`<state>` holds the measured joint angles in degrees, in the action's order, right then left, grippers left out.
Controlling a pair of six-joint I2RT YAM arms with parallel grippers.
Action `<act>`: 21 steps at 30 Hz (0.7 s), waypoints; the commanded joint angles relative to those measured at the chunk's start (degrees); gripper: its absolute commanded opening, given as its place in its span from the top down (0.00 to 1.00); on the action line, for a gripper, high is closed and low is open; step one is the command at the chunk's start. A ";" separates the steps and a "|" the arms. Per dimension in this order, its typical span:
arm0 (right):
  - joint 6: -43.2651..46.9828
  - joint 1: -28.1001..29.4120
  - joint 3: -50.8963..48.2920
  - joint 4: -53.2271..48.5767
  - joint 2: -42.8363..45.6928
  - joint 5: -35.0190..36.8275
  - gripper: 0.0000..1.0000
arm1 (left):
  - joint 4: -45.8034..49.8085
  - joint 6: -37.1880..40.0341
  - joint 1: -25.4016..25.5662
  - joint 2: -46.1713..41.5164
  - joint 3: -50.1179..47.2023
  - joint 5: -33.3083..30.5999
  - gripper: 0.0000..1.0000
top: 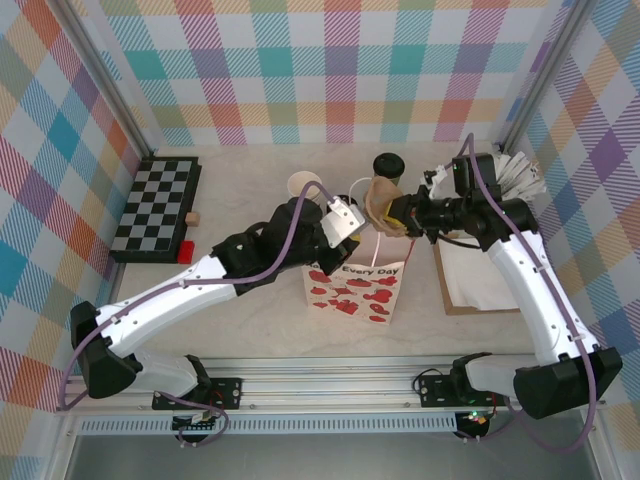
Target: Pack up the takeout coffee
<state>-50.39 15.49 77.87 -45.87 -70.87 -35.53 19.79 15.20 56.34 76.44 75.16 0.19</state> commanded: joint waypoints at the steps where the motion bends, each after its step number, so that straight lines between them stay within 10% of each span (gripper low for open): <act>1: -3.42 0.23 -0.45 0.46 -1.94 2.75 1.00 | -2.98 1.50 1.19 -3.03 -1.09 2.67 0.95; 21: -13.77 6.45 5.11 -1.44 3.20 5.92 1.00 | -10.53 1.71 1.59 -7.14 -7.06 0.92 1.00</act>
<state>-59.72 21.17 85.80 -48.73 -70.02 -30.15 13.32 16.14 56.93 71.85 68.97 1.41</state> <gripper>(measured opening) 0.140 0.038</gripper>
